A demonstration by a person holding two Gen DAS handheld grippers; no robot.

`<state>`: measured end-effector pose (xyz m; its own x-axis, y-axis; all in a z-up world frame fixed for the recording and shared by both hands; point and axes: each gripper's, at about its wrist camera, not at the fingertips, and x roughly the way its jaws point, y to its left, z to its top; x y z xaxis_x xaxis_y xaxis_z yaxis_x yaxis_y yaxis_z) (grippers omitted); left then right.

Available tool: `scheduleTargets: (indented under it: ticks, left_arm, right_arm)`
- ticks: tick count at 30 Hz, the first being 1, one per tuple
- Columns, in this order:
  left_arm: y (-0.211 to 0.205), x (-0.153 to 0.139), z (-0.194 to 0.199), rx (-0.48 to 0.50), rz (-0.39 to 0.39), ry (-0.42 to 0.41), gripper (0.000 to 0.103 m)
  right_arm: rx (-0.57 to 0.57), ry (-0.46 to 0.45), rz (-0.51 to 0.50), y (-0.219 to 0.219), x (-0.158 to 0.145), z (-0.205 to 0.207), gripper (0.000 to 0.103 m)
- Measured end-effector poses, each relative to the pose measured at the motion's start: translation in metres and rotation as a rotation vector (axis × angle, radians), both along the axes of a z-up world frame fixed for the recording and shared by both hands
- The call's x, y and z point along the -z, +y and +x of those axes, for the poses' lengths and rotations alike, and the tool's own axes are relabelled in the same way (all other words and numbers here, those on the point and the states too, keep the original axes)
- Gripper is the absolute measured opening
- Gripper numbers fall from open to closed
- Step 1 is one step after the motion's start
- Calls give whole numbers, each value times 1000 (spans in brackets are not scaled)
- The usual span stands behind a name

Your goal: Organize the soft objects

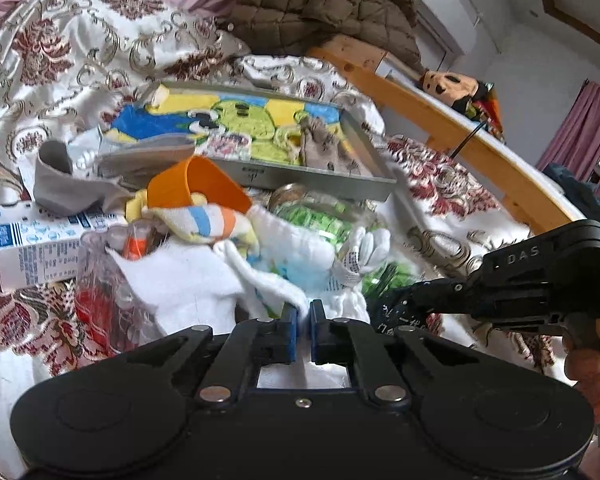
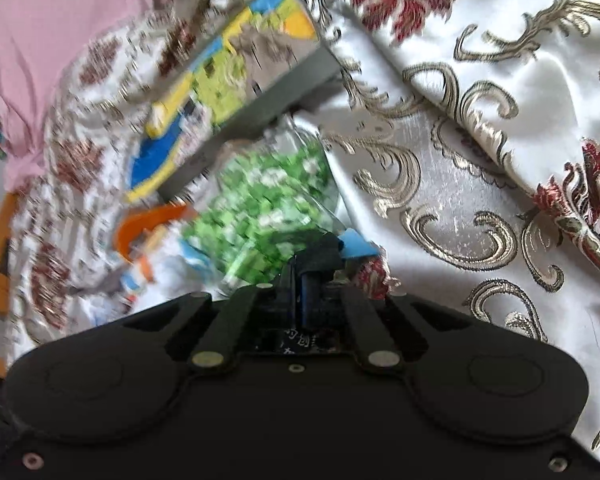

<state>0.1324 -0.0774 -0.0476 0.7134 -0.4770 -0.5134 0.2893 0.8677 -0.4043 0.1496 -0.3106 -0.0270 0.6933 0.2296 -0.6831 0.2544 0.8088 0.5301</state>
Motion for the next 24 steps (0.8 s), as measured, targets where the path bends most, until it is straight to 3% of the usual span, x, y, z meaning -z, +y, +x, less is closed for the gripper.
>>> scheduleTargets:
  ticks: [10,24]
  left_arm:
    - [11,-28,-22,-14,-33,-102,5]
    - [17,-55,-40,18,-84,-199,5]
  right_arm:
    - [-3,-146,10,-6,-24,-15,0]
    - [-11,-217,20,-9,-37,-25,0]
